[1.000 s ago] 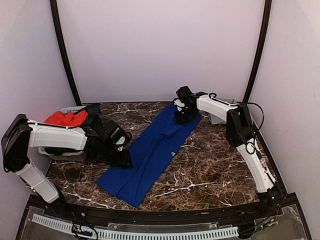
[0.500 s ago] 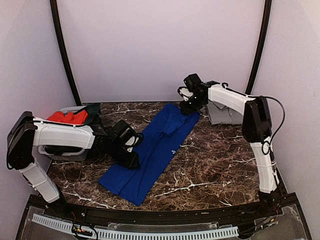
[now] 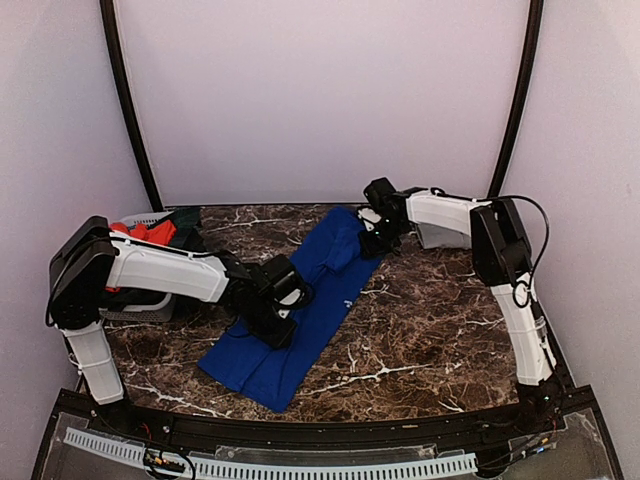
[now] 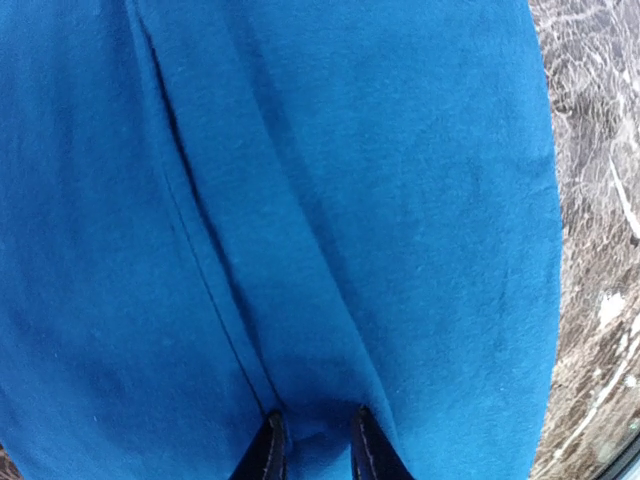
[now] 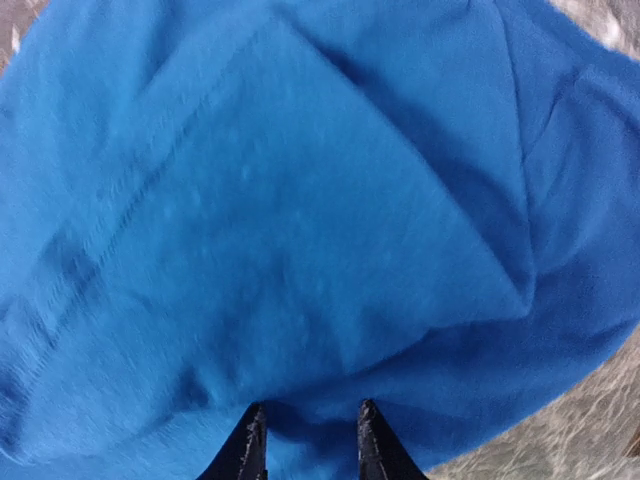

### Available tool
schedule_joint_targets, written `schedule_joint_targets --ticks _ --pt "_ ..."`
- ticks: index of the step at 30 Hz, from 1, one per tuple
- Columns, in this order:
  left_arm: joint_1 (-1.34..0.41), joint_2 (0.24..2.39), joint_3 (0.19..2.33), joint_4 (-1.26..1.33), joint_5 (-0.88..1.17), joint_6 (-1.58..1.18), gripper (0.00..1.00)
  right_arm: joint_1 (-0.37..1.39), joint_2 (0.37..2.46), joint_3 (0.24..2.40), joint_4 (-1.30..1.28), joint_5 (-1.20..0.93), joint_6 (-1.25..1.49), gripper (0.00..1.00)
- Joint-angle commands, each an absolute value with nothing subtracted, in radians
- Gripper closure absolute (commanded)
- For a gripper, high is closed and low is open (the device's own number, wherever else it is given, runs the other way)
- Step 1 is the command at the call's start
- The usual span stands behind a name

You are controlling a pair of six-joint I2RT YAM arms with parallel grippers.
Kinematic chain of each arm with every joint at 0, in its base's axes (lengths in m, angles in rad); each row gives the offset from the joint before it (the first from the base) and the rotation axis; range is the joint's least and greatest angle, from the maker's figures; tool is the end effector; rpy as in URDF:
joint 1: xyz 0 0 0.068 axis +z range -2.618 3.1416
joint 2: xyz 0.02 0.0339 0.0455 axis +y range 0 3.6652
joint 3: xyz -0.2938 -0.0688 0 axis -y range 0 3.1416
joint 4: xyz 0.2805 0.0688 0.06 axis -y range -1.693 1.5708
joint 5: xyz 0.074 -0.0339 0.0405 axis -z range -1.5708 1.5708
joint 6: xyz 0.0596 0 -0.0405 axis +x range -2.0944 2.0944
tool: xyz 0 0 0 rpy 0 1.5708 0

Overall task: Fold and stack the mixed laundry pile
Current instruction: Rotate the rectangle-folded T-shirt at the center of the board.

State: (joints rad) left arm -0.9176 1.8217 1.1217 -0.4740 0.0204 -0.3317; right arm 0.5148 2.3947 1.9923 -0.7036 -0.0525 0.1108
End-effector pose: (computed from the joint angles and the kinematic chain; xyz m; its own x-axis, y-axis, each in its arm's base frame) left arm 0.2408 -0.3166 0.1401 -0.7901 0.4967 -0.3593 0.5727 0.8071 -0.1436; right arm 0.5007 0.2868 0.1391 -0.8299 -0.3426 -0.4403 -0.4230 0.9010 0.0962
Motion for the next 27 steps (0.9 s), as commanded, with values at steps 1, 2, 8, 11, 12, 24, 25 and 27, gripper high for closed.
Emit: schedule_joint_targets --ticks 1,2,8,11,12,24,25,27 --pt "-0.973 1.876 1.133 -0.543 0.038 -0.316 0.79 0.489 2.457 2.072 -0.718 -0.034 0.115 0.72" --pt "-0.994 1.893 1.143 -0.547 0.051 -0.318 0.79 0.484 2.471 2.085 -0.721 -0.029 0.111 0.73" --pt "-1.083 1.990 1.238 -0.539 0.114 -0.376 0.80 0.461 2.550 2.213 -0.745 0.035 0.059 0.75" --pt "-1.117 2.057 1.338 -0.514 0.140 -0.422 0.80 0.459 2.584 2.278 -0.744 0.038 0.025 0.75" --pt "-1.122 2.071 1.360 -0.509 0.148 -0.440 0.80 0.458 2.595 2.299 -0.742 0.029 0.010 0.75" --pt "-1.107 2.035 1.557 -0.499 0.154 -0.457 0.72 0.459 2.430 2.284 -0.708 -0.079 0.033 0.69" --pt "-1.098 2.017 1.551 -0.492 0.164 -0.450 0.71 0.458 2.383 2.242 -0.693 -0.092 0.038 0.67" --pt "-1.058 1.962 1.526 -0.465 0.178 -0.447 0.70 0.458 2.294 2.169 -0.678 -0.120 0.047 0.65"
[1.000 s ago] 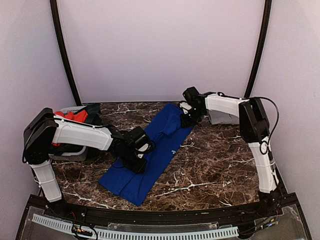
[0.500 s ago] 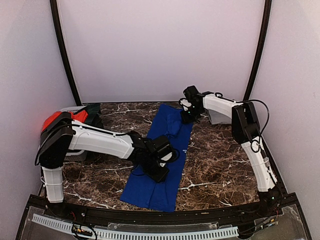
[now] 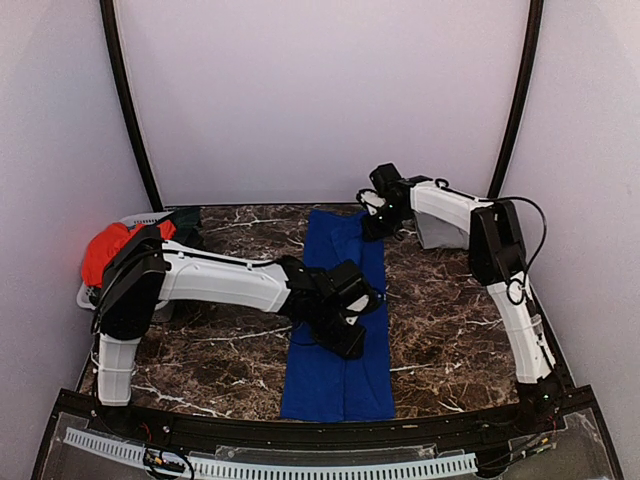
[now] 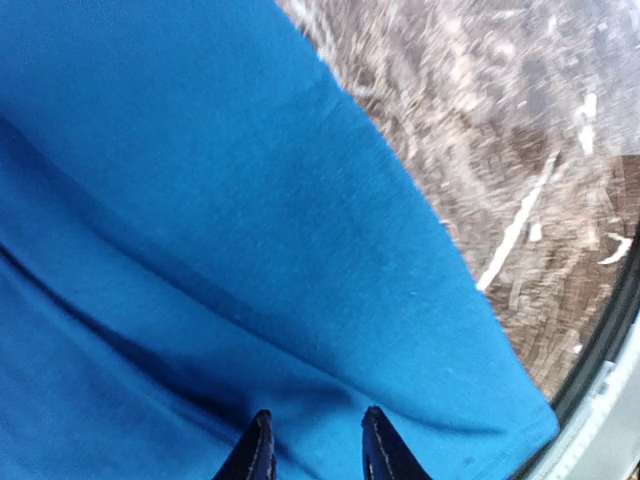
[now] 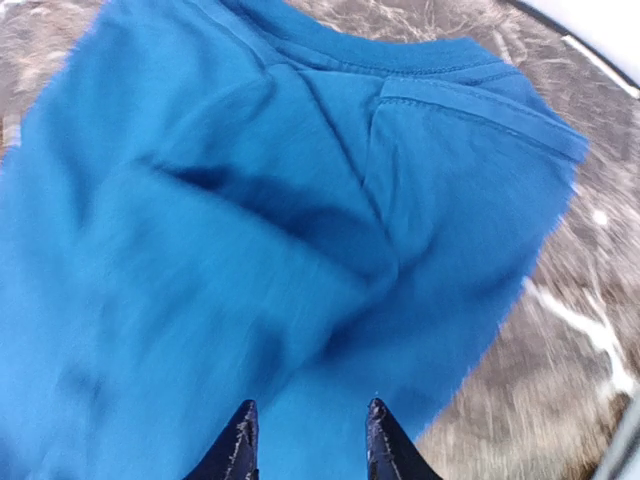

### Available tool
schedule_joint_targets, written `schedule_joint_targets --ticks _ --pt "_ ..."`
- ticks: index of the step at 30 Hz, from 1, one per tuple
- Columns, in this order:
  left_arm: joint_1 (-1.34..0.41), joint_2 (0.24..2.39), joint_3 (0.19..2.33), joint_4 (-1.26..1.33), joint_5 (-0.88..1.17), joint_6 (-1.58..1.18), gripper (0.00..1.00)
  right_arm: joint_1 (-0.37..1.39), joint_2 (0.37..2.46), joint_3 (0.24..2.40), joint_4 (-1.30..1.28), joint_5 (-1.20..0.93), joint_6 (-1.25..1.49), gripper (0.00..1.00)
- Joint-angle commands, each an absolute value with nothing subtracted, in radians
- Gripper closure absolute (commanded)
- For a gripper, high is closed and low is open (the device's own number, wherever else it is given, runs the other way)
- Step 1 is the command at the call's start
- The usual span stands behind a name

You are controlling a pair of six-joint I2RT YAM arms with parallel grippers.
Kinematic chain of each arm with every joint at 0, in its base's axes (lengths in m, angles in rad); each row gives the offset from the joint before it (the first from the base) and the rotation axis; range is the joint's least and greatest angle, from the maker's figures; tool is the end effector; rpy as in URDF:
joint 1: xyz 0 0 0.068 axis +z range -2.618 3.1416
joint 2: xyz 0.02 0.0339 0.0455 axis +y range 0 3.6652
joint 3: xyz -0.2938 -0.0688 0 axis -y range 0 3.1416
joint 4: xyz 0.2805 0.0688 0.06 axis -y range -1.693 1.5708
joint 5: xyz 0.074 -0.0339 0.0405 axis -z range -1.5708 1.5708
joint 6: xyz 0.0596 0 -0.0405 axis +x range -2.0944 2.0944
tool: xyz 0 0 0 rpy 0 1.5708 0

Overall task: Fold and stack the mixed laundry pile
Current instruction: Rotate the rectangle-folded T-shirt at the center of the board.

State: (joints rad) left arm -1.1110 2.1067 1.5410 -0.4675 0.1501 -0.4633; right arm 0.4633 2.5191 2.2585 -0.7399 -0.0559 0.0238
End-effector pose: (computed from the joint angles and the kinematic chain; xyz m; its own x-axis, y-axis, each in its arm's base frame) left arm 0.2170 -0.4583 0.1522 -0.7522 0.5232 -0.4007 0.6527 0.6751 -0.3438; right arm 0.5507 0.2788 0.1581 -0.7641 -0.3551 -0.5386 -0.4551 0.8884 0.0599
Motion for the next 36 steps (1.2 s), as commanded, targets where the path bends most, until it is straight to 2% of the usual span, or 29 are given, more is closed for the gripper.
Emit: schedule_joint_targets --ticks 1,9,16,28,36 --pt "-1.019 1.931 1.505 -0.439 0.182 -0.448 0.70 0.459 2.258 2.131 -0.672 -0.130 0.055 0.65" --pt "-0.799 1.951 1.522 -0.361 0.151 -0.435 0.73 0.483 2.118 1.838 -0.632 -0.203 0.119 0.69" --pt "-0.742 2.076 1.595 -0.326 0.137 -0.414 0.78 0.530 2.105 1.655 -0.537 -0.226 0.162 0.76" --pt "-0.681 2.231 1.639 -0.271 0.164 -0.459 0.82 0.492 2.309 1.775 -0.546 -0.165 0.149 0.81" --pt "-0.600 2.386 1.800 -0.292 0.256 -0.454 0.83 0.441 2.441 1.972 -0.574 -0.171 0.143 0.80"
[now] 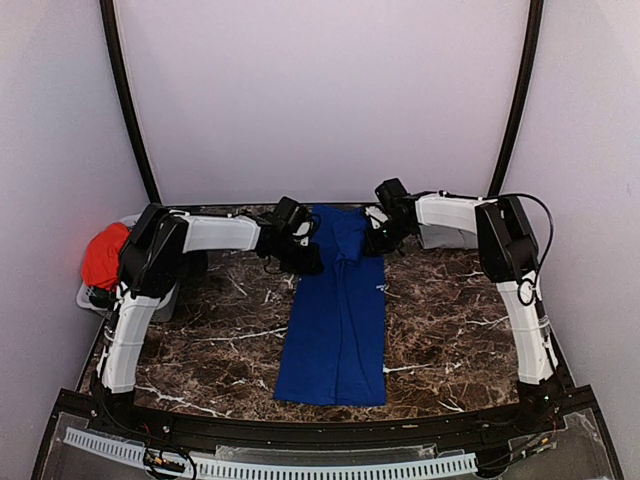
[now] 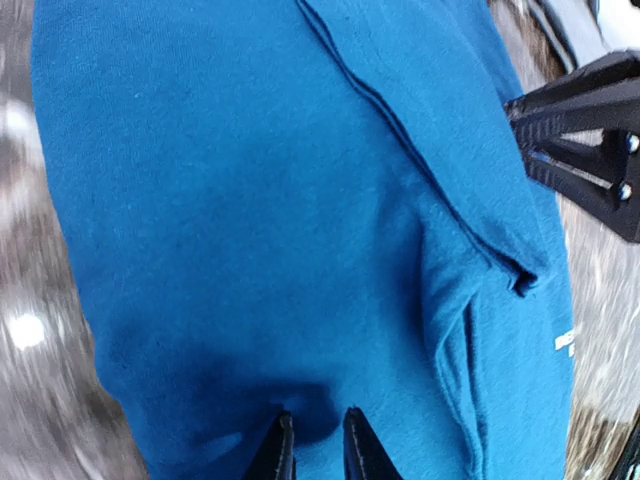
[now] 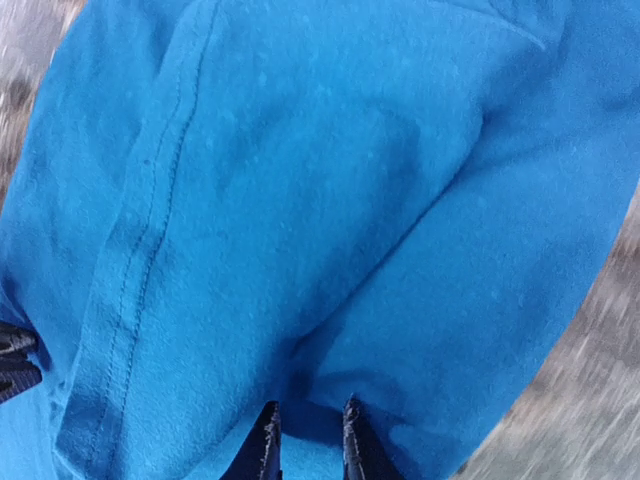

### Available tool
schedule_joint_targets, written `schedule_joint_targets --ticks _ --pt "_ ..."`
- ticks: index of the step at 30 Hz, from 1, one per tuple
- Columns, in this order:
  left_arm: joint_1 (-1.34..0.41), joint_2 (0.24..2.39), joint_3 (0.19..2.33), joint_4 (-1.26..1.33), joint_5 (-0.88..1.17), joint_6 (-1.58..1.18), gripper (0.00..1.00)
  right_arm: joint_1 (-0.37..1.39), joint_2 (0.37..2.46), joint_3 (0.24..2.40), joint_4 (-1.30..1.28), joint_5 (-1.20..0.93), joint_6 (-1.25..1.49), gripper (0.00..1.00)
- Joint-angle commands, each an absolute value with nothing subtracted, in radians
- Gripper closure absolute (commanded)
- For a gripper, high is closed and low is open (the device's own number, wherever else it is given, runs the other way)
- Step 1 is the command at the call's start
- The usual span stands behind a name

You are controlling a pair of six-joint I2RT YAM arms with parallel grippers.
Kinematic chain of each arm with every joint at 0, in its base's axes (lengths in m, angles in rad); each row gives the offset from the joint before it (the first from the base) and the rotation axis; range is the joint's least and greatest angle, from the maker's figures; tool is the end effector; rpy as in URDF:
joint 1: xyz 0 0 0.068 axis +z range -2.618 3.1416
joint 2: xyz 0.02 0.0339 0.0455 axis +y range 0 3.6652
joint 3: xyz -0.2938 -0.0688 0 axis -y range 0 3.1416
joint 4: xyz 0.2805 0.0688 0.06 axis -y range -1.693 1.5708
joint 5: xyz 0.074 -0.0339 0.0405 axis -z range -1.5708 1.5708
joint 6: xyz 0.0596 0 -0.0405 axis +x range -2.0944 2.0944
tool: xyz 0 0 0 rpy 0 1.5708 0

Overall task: Fold and stack the mixed laundry pile
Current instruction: Rotate the rectangle-folded T-shirt at the center of the board.

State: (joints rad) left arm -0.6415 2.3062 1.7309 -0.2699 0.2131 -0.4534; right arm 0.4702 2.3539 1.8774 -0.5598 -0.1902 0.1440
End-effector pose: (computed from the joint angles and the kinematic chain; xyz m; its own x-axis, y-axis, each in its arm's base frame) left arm 0.4514 -0.3529 0.1302 -0.8443 0.0962 -0.5272 0.3643 0.8245 -0.4329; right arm 0.5044 0.2690 0.1323 -0.8354 -0.2665 -0.4808 -0.4152 0.8791 0.2341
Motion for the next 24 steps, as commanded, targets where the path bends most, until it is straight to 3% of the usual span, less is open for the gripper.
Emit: schedule_joint_targets --ticks 1,8,14,17,21,23,24 --pt "-0.588 2.418 1.842 -0.299 0.274 -0.453 0.83 0.433 2.461 2.011 -0.578 -0.168 0.140 0.80" --pt "-0.564 2.502 2.059 -0.352 0.292 -0.433 0.82 0.380 2.621 2.354 -0.692 -0.157 0.112 0.79" --pt "-0.558 2.421 2.139 -0.431 0.318 -0.380 0.66 0.383 2.501 2.377 -0.707 -0.153 0.107 0.72" --pt "-0.558 2.314 2.085 -0.457 0.289 -0.340 0.58 0.383 2.329 2.257 -0.664 -0.167 0.116 0.62" --pt "-0.558 2.077 1.864 -0.377 0.198 -0.296 0.48 0.381 2.101 2.073 -0.609 -0.160 0.154 0.30" --pt "-0.558 1.943 1.730 -0.308 0.141 -0.292 0.35 0.376 1.971 1.995 -0.582 -0.149 0.198 0.12" --pt "-0.558 1.865 1.655 -0.278 0.126 -0.290 0.23 0.373 1.914 1.947 -0.568 -0.162 0.211 0.03"
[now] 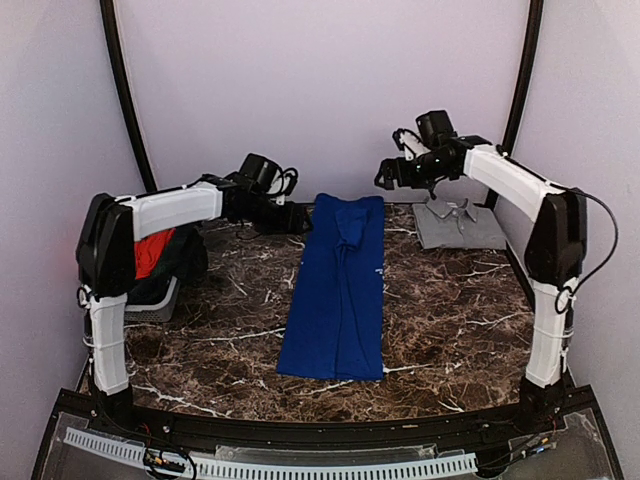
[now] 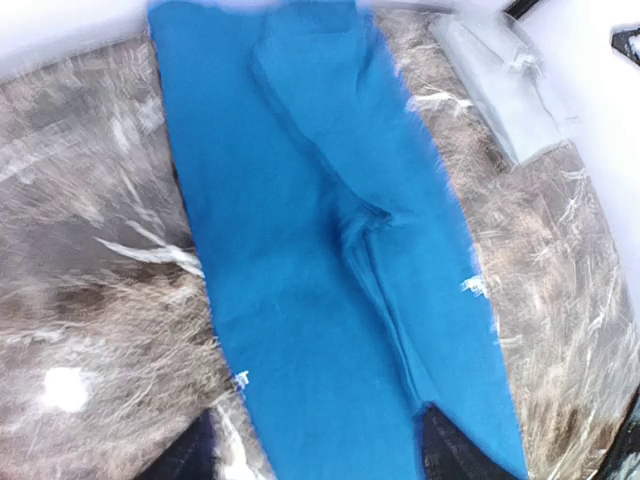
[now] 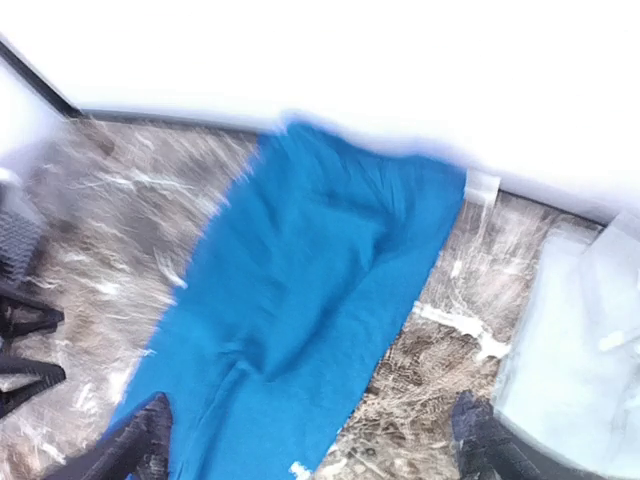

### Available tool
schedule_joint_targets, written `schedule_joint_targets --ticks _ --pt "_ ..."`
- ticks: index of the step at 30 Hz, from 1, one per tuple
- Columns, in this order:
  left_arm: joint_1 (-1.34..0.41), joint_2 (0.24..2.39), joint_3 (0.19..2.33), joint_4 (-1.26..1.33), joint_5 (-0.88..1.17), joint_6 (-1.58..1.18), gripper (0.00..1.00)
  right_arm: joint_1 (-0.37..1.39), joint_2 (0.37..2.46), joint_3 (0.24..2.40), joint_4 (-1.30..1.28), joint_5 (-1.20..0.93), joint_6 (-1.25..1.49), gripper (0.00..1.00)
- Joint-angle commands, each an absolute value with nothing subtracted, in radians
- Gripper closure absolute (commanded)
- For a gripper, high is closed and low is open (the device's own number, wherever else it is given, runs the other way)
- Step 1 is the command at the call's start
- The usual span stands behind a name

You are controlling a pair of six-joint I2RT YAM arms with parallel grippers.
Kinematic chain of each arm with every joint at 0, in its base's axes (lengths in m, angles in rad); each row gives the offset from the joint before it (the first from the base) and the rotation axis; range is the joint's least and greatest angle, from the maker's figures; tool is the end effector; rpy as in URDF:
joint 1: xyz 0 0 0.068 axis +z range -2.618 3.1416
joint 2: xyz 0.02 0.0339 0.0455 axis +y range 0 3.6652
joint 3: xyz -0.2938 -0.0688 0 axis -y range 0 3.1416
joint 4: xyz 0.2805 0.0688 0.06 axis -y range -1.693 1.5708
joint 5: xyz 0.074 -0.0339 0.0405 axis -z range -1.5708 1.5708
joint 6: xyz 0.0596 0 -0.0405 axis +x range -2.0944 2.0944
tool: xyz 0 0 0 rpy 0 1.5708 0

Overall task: Fold and stack the mixed laundry pile
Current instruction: Pick up the rectangle-folded T-shirt from the center of the board.

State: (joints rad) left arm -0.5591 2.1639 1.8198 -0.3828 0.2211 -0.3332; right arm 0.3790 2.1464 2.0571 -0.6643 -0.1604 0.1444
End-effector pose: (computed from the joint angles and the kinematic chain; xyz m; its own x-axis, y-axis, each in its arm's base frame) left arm 0.4740 -0.3120 0.2312 -0.7471 0.0910 -0.6585 0.4361 0.8148 -0.3821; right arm 0.5182 0.2166 0.3038 -0.6972 -0.1248 -0.7059 -0.3770 0.9014 0.2131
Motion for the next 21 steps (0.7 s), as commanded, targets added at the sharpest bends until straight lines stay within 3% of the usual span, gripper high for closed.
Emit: schedule_joint_targets --ticks 1,2,3,8,12,15,21 --pt "-0.557 1.831 1.627 -0.272 0.120 -0.294 0.17 0.367 1.858 1.896 -0.541 -0.196 0.219 0.02" --pt "-0.557 1.776 1.582 -0.278 0.093 -0.308 0.07 0.361 1.805 1.839 -0.517 -0.250 0.236 0.01" --pt "-0.556 1.730 1.546 -0.287 0.085 -0.332 0.02 0.356 1.757 1.789 -0.500 -0.295 0.260 0.01" --pt "-0.555 1.622 1.449 -0.444 0.183 -0.371 0.01 0.368 1.581 1.528 -0.519 -0.523 0.390 0.01" --pt "-0.576 1.461 1.169 -0.369 0.297 -0.436 0.04 0.444 1.416 1.236 -0.468 -0.544 0.452 0.05" --pt "-0.612 1.330 0.950 -0.319 0.333 -0.506 0.18 0.487 1.319 1.045 -0.446 -0.558 0.524 0.11" --pt "-0.740 1.272 0.732 -0.265 0.352 -0.654 0.48 0.558 1.216 0.754 -0.404 -0.557 0.663 0.23"
